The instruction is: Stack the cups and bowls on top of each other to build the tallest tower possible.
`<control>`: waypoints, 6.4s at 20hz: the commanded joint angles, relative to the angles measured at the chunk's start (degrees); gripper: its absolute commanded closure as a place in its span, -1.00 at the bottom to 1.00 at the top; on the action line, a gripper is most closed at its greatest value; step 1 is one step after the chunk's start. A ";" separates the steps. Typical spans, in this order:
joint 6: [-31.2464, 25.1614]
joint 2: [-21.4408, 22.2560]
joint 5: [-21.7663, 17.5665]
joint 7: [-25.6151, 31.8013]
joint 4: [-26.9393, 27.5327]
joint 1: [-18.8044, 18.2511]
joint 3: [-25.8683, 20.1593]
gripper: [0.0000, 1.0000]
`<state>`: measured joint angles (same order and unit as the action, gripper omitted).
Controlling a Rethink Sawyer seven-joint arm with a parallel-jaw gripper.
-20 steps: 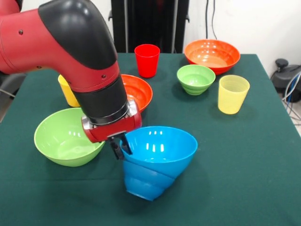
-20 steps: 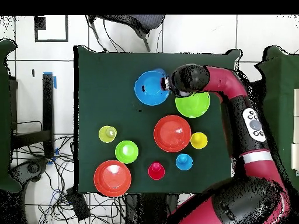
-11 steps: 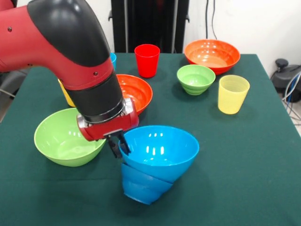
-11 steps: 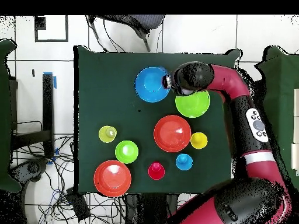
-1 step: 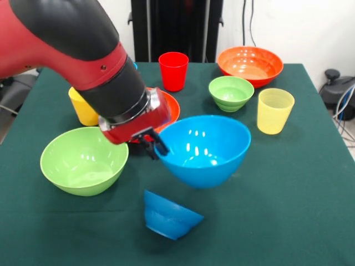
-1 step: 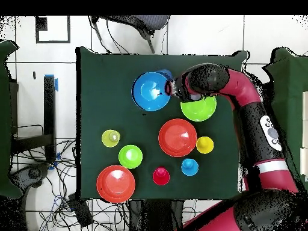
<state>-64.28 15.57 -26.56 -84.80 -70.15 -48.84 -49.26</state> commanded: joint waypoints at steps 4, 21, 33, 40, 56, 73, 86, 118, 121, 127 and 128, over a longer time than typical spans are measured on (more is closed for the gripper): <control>-3.20 1.11 -0.85 17.17 -9.75 -0.26 -2.85 1.00; -4.62 0.70 -6.06 13.53 -7.10 4.37 2.24 -1.00; -3.91 -0.20 -7.20 16.93 -4.93 4.70 1.58 -1.00; 8.36 6.31 -14.43 13.87 -1.91 2.00 1.54 -1.00; 20.50 8.87 -17.01 5.62 -2.52 3.29 2.17 -1.00; 17.22 4.46 -17.95 5.16 0.20 10.31 10.05 -1.00; 14.47 4.37 -20.87 9.21 3.60 12.72 14.33 -1.00; 19.81 2.00 -19.69 5.64 0.65 12.30 14.74 -1.00; 19.93 1.91 -19.38 6.15 0.44 11.93 14.43 -1.00; 21.41 2.57 -20.73 6.25 0.47 12.20 14.77 -1.00; 21.17 2.23 -20.58 6.59 0.43 12.09 14.66 -1.00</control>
<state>-43.39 20.24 -43.91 -84.80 -69.27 -38.01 -38.23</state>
